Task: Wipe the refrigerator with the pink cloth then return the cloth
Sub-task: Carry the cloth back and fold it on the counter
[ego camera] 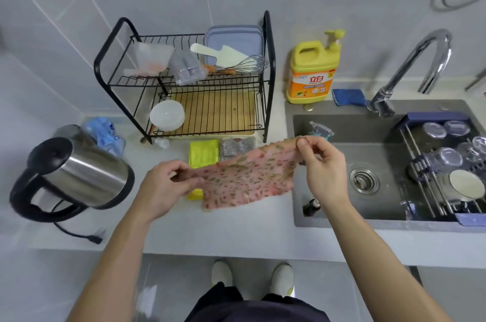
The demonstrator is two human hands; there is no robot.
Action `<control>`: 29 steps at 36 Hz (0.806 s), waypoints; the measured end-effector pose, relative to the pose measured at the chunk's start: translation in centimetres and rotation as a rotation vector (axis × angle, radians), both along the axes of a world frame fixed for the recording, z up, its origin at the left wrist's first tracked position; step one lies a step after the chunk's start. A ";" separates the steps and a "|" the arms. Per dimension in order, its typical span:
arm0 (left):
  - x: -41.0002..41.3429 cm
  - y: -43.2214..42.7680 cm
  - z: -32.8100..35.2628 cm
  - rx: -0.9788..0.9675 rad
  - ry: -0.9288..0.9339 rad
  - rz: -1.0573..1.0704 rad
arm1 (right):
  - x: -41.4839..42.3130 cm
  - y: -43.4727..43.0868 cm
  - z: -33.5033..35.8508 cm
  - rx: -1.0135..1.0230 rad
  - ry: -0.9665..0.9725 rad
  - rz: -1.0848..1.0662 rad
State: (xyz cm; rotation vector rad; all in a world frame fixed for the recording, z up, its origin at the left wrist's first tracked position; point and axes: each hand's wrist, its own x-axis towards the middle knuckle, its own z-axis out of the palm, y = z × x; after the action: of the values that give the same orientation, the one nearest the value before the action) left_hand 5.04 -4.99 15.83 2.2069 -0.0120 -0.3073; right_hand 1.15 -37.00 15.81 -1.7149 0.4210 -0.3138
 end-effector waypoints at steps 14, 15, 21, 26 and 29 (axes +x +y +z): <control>-0.9 3.8 -0.8 -0.507 0.174 0.001 | -4.2 1.8 -1.6 0.145 0.052 -0.081; -1.6 3.9 -1.9 -0.485 0.226 -0.008 | -5.1 1.7 -2.7 0.148 0.118 -0.063; -5.4 5.1 -7.5 -0.338 0.507 -0.067 | -9.5 1.4 -8.5 0.112 0.415 -0.019; -6.8 4.6 -9.4 -0.377 0.583 -0.045 | -10.4 1.0 -10.6 0.013 0.557 0.003; -6.5 4.4 -10.6 -0.300 0.484 -0.039 | -9.8 0.8 -10.8 -0.012 0.608 0.027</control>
State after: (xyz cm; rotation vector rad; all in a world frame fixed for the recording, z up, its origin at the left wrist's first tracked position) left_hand -1.48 -0.55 5.27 1.7920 0.1540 -0.8012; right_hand -8.69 -36.21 5.00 -1.8077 0.8352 0.2387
